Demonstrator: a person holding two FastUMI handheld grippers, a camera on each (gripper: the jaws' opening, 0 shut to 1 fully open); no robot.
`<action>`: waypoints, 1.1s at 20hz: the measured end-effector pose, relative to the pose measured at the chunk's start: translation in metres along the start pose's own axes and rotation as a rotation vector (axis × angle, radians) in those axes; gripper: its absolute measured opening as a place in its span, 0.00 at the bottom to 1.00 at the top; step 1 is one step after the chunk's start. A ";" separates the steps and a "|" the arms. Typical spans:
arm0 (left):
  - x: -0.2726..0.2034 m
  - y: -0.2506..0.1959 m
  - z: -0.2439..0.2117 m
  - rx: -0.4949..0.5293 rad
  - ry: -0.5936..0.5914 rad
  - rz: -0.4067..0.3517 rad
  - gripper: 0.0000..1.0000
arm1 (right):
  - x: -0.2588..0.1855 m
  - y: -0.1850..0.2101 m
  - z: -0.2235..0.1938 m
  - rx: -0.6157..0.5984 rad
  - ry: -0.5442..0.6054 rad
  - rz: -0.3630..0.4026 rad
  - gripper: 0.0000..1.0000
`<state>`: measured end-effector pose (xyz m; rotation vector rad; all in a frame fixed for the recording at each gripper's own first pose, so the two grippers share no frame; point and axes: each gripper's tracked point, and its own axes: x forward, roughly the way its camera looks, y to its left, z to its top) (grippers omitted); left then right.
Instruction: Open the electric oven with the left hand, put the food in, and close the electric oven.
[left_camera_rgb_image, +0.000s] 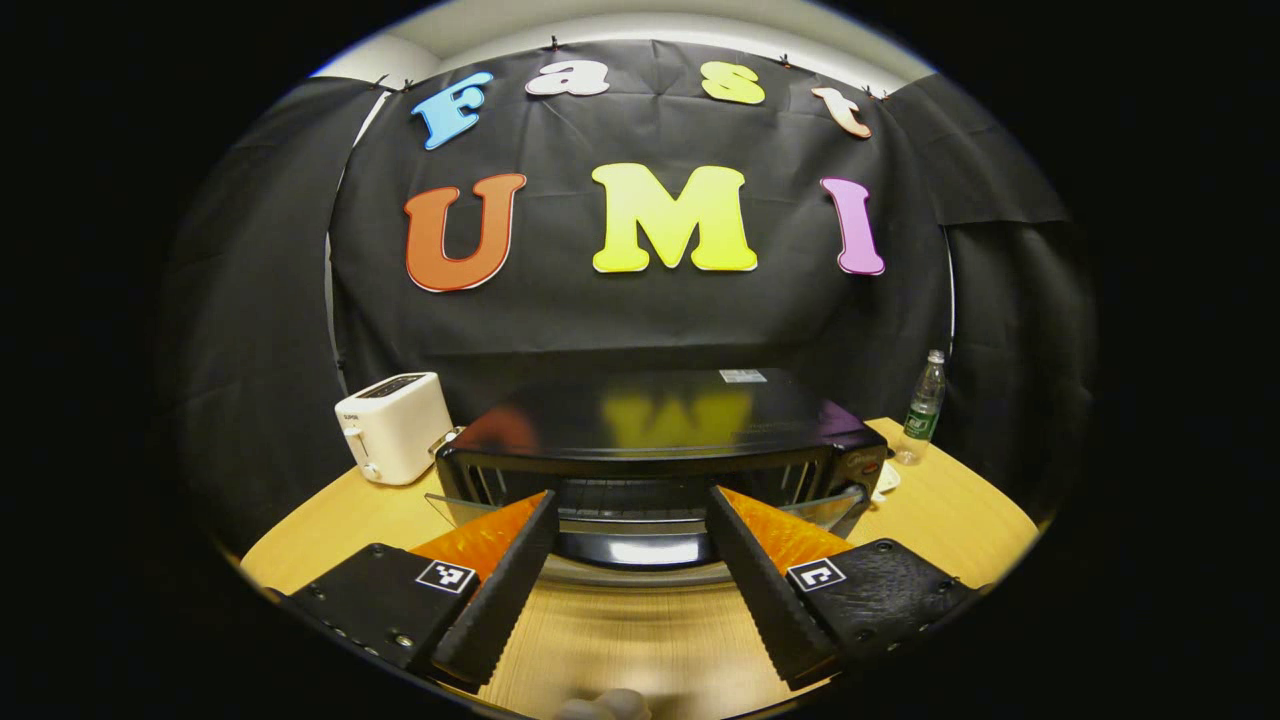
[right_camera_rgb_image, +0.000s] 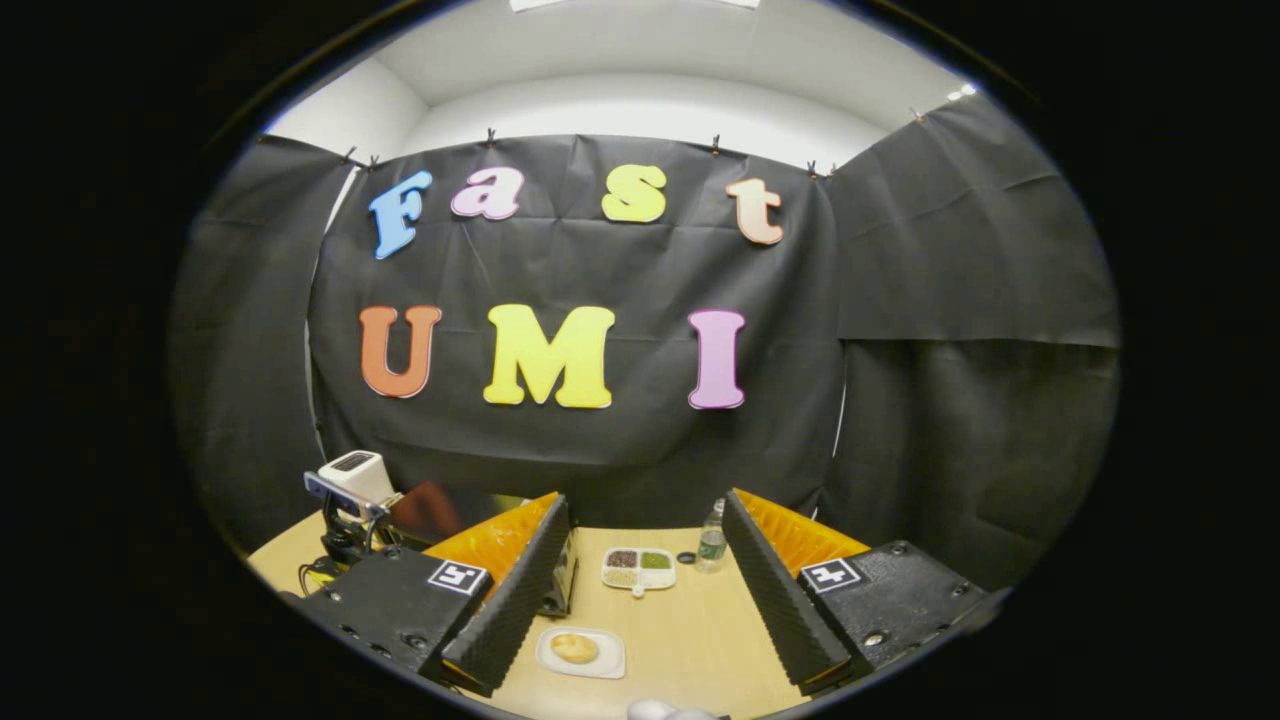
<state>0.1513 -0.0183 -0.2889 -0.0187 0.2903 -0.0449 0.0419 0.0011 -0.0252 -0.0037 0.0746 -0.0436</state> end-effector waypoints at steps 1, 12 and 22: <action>-0.005 0.000 -0.004 -0.001 0.013 -0.001 0.98 | -0.001 0.000 0.000 0.001 -0.001 0.005 0.99; -0.044 0.001 -0.052 -0.001 0.107 0.014 0.98 | -0.012 -0.006 -0.024 0.008 0.036 0.024 0.99; -0.066 -0.002 -0.109 -0.028 0.264 0.013 0.98 | -0.015 -0.004 -0.047 0.027 0.074 0.041 0.96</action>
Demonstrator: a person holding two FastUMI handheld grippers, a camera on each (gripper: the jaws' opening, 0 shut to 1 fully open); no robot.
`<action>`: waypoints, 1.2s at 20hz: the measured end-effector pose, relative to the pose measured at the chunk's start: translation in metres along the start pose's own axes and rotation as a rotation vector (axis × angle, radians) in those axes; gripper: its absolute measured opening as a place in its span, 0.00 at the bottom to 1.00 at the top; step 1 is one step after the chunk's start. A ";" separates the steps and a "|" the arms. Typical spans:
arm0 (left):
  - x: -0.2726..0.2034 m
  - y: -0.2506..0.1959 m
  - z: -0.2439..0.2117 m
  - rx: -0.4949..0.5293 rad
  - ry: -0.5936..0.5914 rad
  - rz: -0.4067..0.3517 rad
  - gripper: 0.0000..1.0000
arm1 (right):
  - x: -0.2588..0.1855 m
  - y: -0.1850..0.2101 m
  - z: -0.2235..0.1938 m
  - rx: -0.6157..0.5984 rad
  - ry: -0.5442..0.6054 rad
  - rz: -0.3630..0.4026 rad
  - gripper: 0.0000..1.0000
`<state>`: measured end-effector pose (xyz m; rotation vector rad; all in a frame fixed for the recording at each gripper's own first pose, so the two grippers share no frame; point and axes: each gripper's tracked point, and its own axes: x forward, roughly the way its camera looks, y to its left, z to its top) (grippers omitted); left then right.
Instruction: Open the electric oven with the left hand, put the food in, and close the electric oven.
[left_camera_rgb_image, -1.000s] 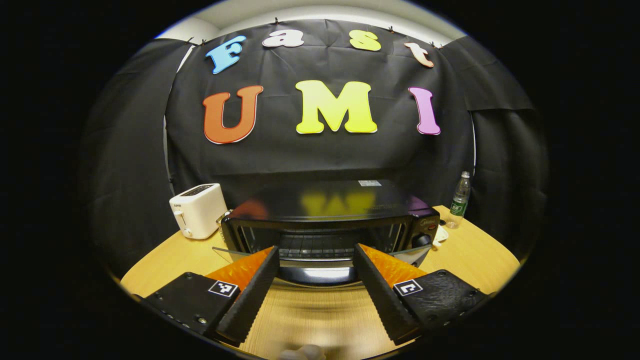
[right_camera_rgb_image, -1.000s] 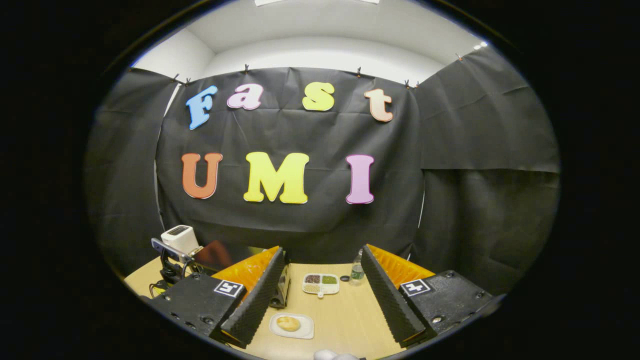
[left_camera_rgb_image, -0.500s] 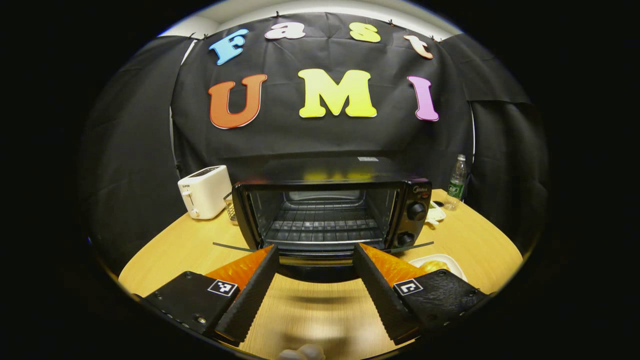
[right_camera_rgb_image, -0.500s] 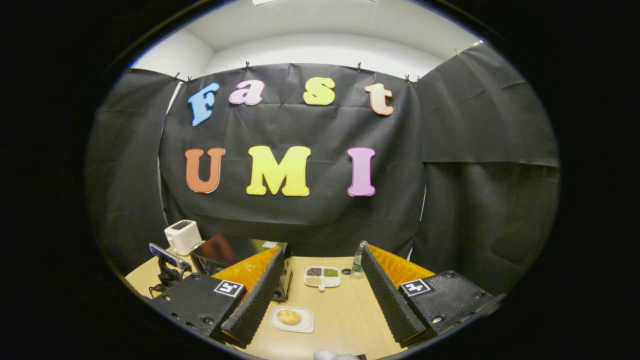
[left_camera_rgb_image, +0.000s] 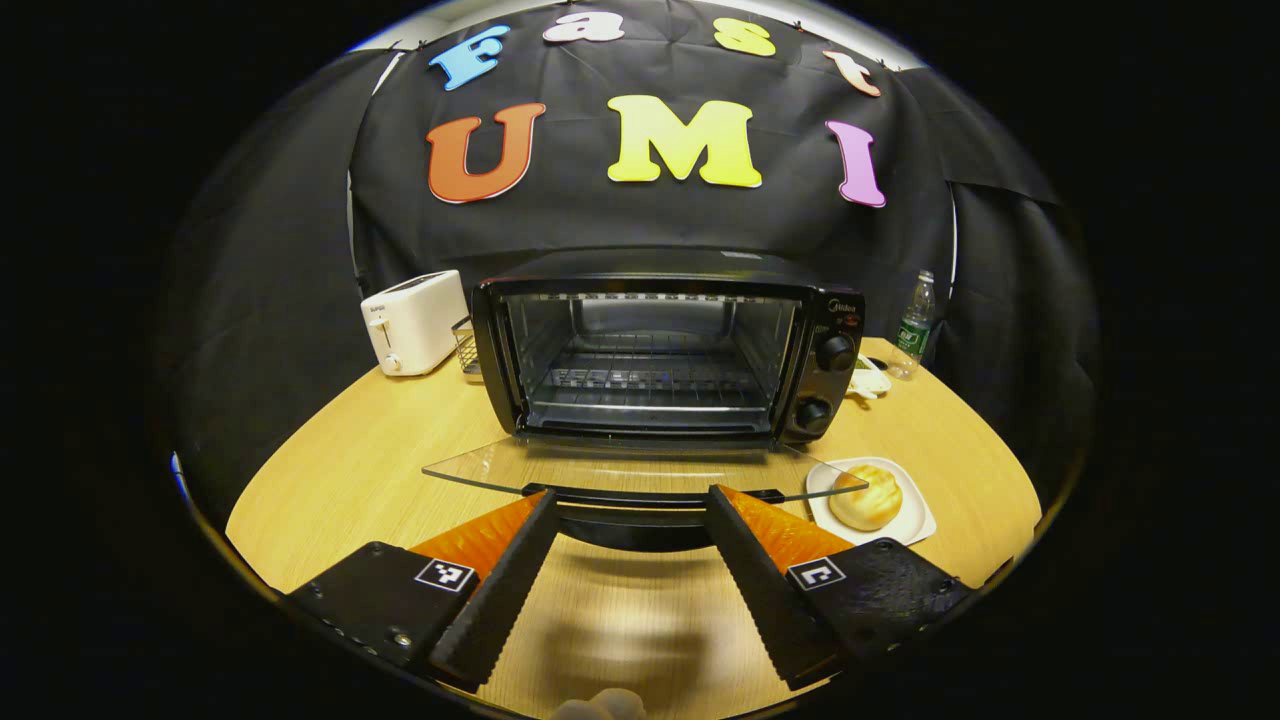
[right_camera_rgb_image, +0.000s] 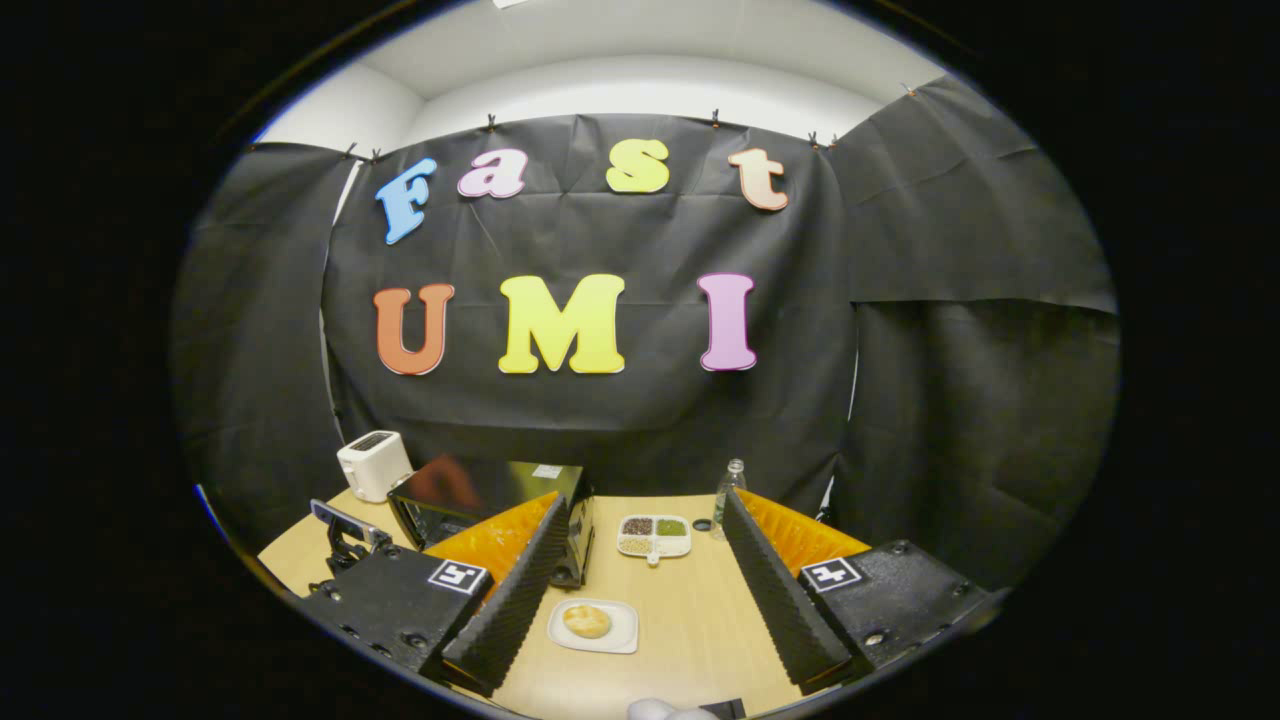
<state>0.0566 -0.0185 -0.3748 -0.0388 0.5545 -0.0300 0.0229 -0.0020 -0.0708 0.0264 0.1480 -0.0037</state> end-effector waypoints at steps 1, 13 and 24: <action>0.001 0.001 -0.008 0.000 0.021 -0.001 0.98 | 0.000 0.001 0.000 0.007 -0.001 0.003 0.99; 0.013 -0.004 -0.064 -0.004 0.179 -0.011 0.93 | -0.009 -0.014 -0.026 0.015 0.047 -0.021 0.97; -0.023 0.012 -0.003 -0.061 0.003 -0.019 0.93 | -0.006 -0.018 -0.013 0.012 -0.002 -0.020 0.96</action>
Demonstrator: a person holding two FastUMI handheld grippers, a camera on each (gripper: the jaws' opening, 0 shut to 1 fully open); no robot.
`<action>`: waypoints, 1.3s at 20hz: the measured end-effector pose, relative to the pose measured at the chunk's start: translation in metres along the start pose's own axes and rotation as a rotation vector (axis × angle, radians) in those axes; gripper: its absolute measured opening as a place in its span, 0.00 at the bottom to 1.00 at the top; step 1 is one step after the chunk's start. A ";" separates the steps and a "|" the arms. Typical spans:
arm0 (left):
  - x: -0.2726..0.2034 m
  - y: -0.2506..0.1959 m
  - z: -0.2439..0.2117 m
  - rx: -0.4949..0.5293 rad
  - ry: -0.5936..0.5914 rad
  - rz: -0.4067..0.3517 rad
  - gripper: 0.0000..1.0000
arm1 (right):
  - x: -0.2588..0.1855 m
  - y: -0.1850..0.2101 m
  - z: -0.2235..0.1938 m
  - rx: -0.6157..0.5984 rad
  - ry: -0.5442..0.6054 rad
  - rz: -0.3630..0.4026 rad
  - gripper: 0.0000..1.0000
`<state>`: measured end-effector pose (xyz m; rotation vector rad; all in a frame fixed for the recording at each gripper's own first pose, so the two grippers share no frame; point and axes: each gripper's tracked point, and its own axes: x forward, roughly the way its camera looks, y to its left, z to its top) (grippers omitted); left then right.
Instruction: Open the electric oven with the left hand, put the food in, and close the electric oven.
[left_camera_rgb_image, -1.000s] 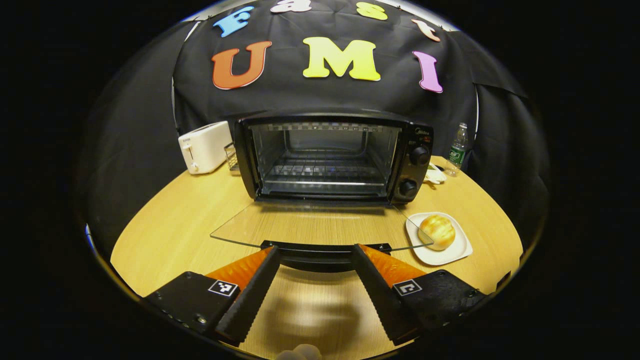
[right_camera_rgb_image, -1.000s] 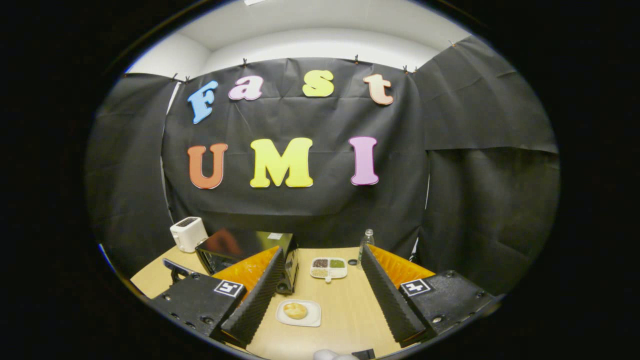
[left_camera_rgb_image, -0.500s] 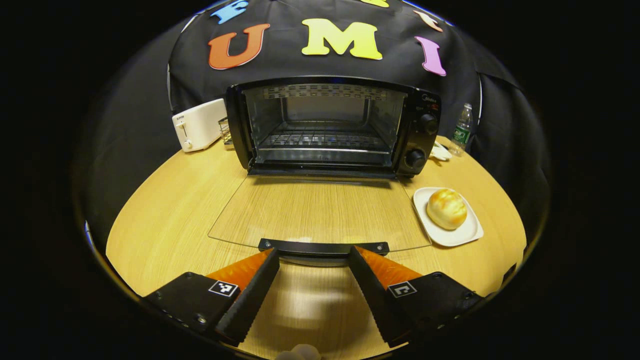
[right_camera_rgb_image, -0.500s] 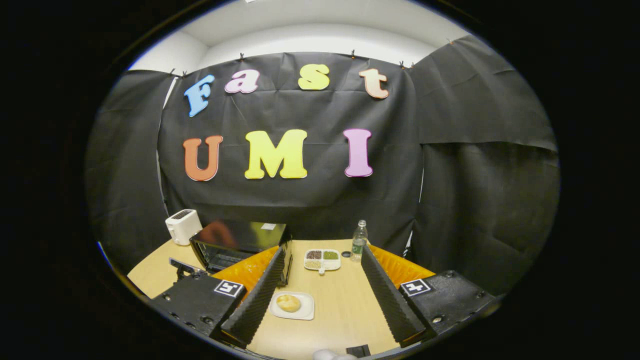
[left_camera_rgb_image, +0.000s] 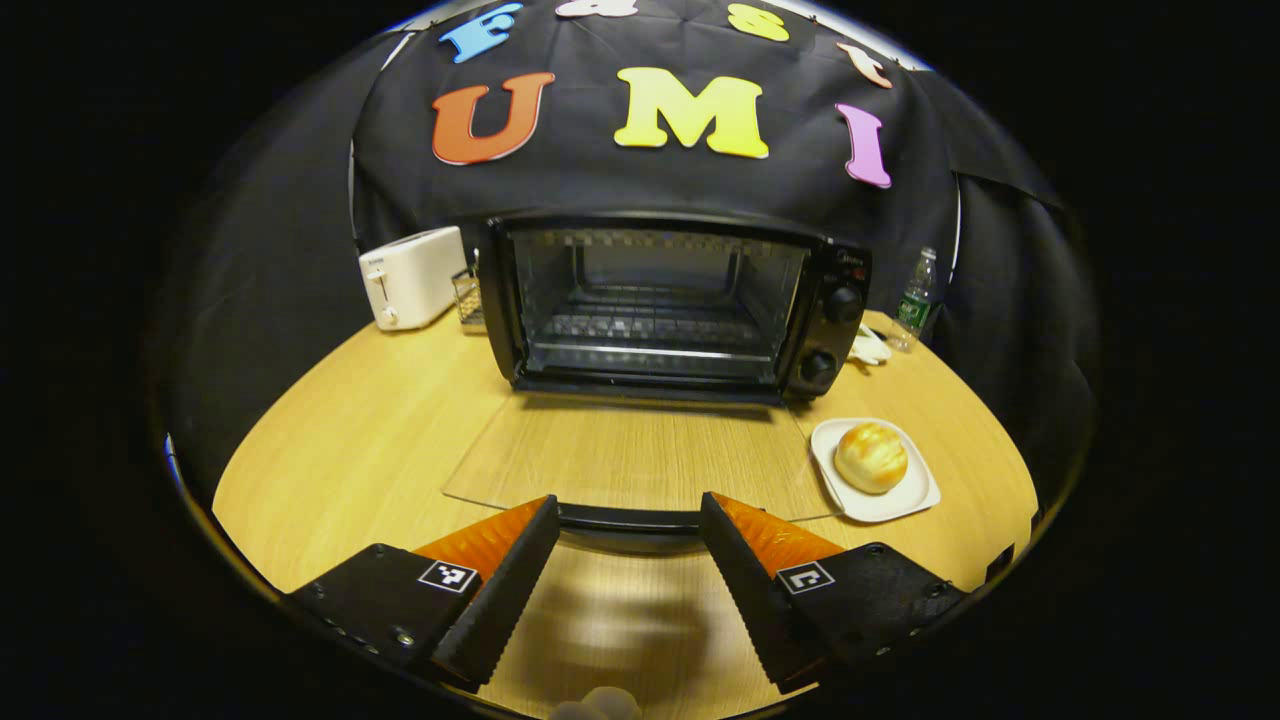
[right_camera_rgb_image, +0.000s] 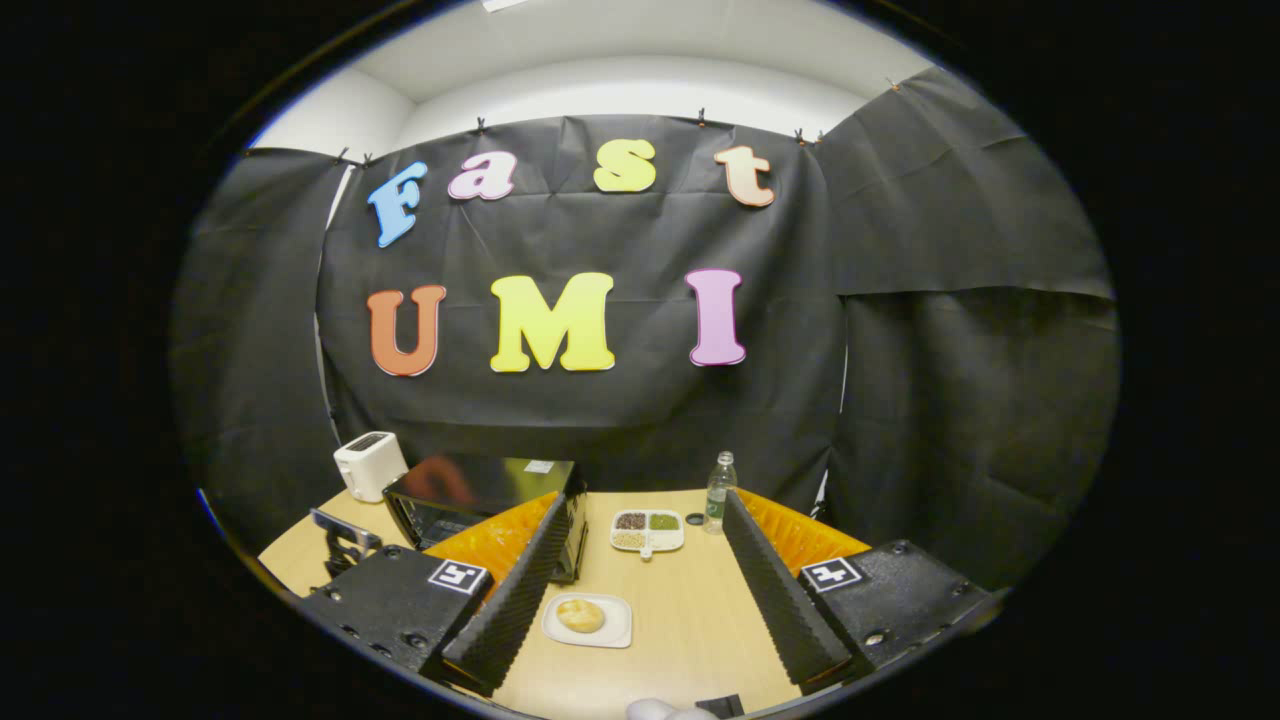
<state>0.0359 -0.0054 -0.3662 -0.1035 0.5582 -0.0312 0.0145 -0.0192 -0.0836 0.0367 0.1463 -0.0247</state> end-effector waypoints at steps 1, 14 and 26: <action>-0.013 0.005 0.014 0.000 -0.030 0.009 0.93 | 0.001 0.000 -0.001 -0.014 -0.005 -0.001 0.99; -0.177 0.021 0.214 0.027 -0.468 0.001 0.92 | 0.026 0.040 -0.151 -0.068 0.182 0.049 0.97; -0.227 0.030 0.259 0.063 -0.557 0.040 0.92 | 0.117 0.094 -0.299 -0.081 0.394 0.107 0.99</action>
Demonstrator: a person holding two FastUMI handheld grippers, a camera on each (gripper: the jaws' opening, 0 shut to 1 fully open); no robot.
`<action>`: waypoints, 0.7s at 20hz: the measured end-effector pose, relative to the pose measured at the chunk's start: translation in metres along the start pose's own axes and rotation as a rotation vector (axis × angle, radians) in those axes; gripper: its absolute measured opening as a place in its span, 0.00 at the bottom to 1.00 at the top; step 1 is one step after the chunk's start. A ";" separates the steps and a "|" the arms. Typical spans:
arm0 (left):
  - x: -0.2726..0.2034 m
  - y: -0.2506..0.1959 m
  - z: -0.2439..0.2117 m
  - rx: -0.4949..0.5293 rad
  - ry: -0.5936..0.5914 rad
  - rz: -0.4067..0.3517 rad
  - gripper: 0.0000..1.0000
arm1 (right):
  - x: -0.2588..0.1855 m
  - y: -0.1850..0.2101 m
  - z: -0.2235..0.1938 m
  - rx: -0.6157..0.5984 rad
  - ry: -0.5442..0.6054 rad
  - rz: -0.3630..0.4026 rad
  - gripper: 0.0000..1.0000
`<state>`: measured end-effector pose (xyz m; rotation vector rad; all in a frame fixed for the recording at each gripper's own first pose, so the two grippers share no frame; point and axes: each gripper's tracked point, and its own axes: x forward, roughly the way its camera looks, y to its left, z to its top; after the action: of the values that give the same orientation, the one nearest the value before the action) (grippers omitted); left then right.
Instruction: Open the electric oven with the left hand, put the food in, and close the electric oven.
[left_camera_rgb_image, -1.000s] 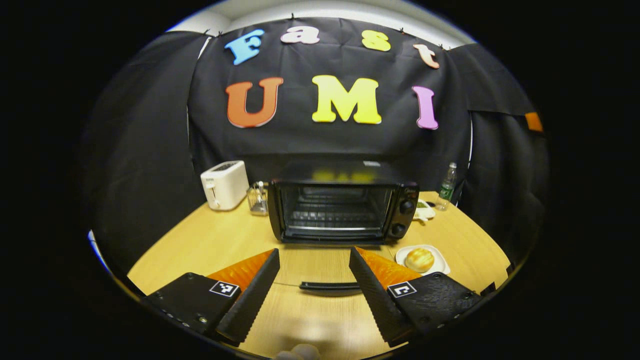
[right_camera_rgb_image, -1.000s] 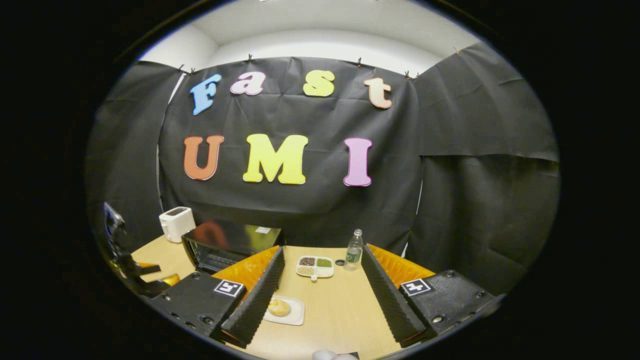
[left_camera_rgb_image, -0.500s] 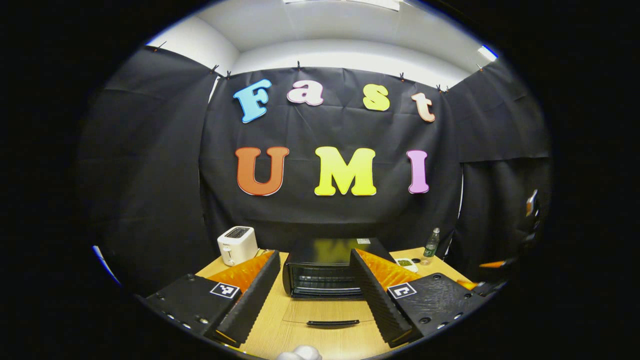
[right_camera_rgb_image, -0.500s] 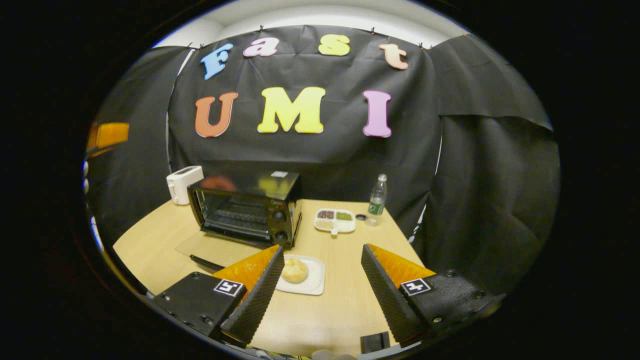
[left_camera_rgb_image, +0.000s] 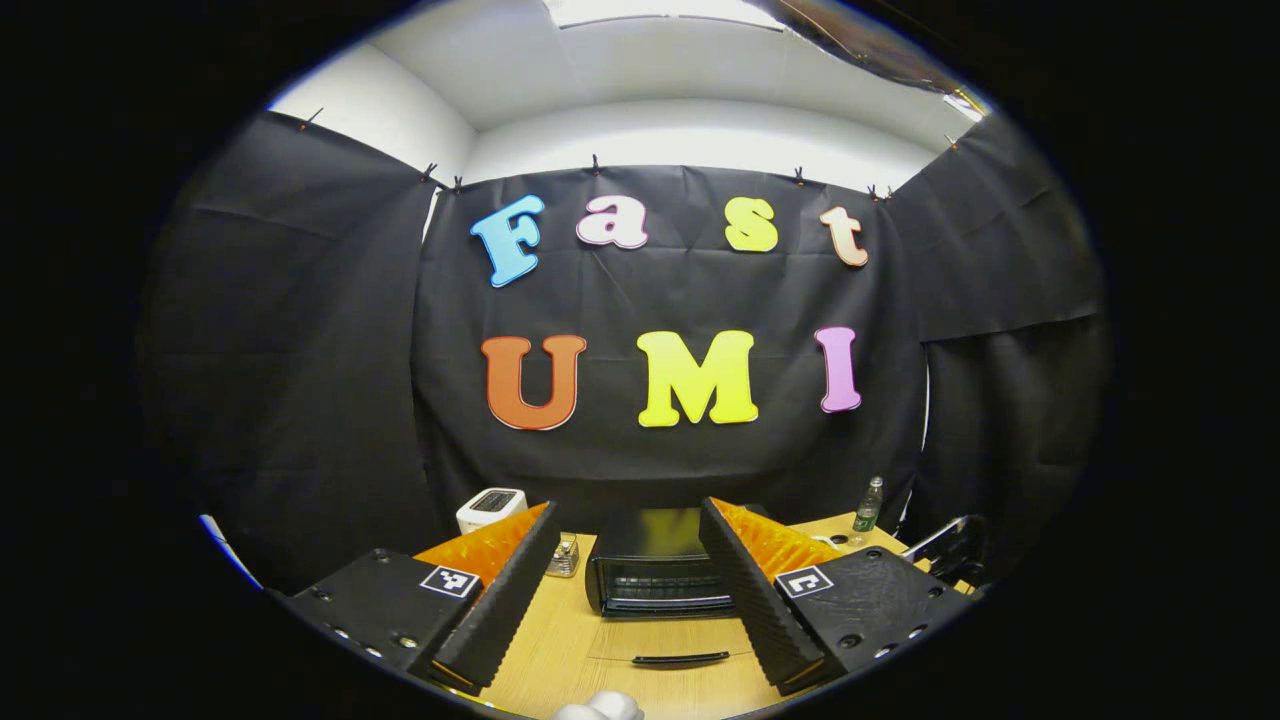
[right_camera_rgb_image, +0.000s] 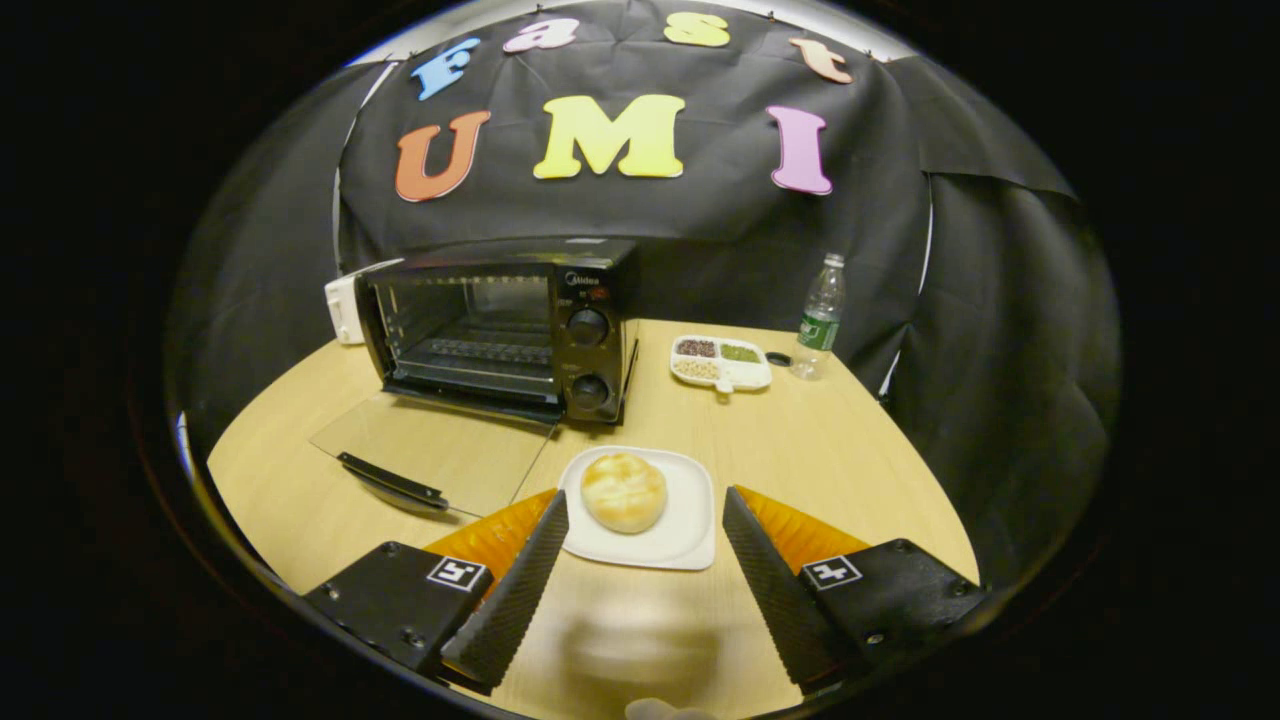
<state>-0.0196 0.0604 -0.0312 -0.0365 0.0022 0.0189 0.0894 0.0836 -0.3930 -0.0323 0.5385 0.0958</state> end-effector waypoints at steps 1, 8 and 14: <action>-0.001 0.002 0.003 0.001 -0.006 0.006 0.92 | 0.012 0.003 -0.004 0.004 0.017 0.008 0.99; 0.005 0.007 0.005 0.027 0.004 0.016 0.92 | 0.072 0.014 -0.020 -0.017 0.090 0.017 1.00; 0.011 0.007 -0.003 0.029 0.031 0.011 0.92 | 0.097 0.013 -0.031 -0.008 0.122 0.004 1.00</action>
<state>-0.0086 0.0671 -0.0344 -0.0075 0.0341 0.0294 0.1551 0.1031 -0.4691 -0.0451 0.6602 0.1001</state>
